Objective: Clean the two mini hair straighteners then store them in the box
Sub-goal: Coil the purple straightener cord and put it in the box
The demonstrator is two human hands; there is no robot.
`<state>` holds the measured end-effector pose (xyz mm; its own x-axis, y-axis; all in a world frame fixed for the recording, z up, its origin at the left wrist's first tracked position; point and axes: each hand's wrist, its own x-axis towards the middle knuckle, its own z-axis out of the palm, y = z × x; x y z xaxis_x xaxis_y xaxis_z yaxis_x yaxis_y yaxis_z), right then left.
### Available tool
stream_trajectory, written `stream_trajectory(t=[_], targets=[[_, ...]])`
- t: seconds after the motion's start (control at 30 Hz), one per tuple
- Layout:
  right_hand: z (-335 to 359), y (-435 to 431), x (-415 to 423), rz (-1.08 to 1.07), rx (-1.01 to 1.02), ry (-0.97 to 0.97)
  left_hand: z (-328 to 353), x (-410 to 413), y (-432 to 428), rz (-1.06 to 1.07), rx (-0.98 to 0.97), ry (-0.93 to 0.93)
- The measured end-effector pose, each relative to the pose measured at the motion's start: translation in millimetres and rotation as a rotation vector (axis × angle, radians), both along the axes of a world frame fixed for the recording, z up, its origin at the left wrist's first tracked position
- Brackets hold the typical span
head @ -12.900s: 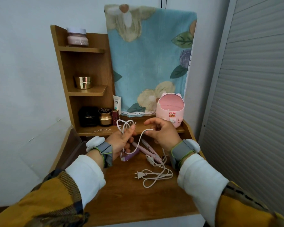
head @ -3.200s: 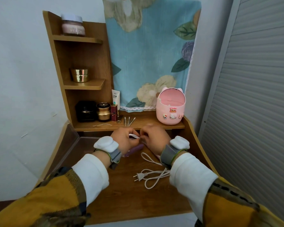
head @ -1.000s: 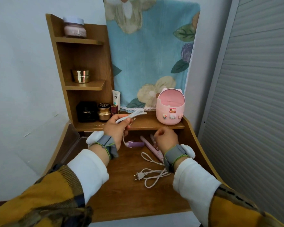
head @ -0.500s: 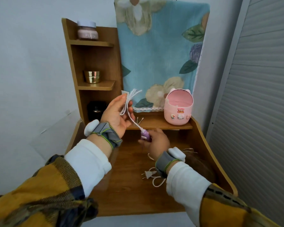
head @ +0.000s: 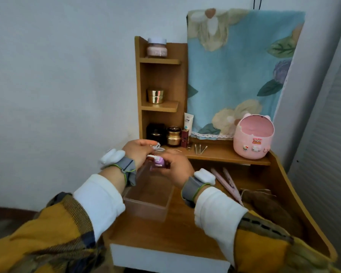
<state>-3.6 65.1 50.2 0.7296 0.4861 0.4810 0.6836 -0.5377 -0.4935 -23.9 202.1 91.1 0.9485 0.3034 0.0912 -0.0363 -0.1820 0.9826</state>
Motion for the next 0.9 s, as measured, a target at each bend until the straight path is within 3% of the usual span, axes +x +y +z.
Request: stream_trajectory(t=[0.23,0.47,0.63,0.8,0.9], targets=[[-14,7,6,-0.1,-0.389,0.112,-51,10,9,-0.03,0.153,0.104],[-31,4,7,-0.149,-0.611,0.192,-75,18,0,-0.108,0.494,0.203],[-37,-10,1,-0.135,-0.479,0.243,-81,14,-9,-0.221,0.739,0.308],[-53,-8,-8,-0.294,-0.133,0.274,-82,12,-23,-0.359,0.977,0.378],[-58,-2,-9,-0.382,-0.027,0.324,-86,16,-26,-0.408,1.079,0.363]])
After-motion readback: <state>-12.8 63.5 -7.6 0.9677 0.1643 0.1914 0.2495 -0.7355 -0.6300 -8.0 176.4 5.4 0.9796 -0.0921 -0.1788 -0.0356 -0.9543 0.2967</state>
